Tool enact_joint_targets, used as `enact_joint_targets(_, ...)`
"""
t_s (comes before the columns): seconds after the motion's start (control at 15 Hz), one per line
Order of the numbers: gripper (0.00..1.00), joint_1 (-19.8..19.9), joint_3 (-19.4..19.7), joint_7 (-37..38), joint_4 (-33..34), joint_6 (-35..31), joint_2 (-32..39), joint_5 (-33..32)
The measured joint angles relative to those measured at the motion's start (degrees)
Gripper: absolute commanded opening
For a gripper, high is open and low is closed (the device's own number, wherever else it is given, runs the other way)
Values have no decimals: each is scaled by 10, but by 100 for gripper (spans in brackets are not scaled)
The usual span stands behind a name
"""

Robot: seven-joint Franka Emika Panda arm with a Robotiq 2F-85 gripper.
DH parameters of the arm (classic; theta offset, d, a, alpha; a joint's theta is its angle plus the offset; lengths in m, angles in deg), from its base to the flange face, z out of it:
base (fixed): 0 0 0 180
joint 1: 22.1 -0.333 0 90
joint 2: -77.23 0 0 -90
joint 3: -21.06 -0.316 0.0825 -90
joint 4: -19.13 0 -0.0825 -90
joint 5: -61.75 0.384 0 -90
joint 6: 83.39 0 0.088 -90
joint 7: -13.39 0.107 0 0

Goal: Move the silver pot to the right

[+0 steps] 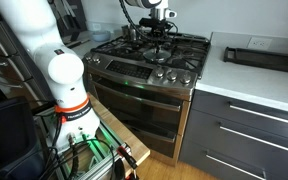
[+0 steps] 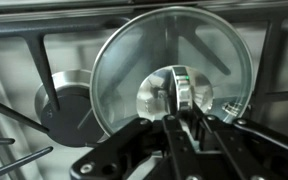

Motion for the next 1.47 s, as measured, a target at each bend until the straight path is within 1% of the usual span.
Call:
enact_joint_targets(0.47, 4, -1, -15, 0, 35, 17, 19, 2)
enact_joint_targets(0.73, 4, -3, -27, 0, 73, 48, 33, 2)
enact_joint_targets(1.0, 4, -10, -46, 0, 127, 85, 51, 2)
enact_joint_targets(1.47, 4, -32, -85, -1, 248, 148, 96, 2)
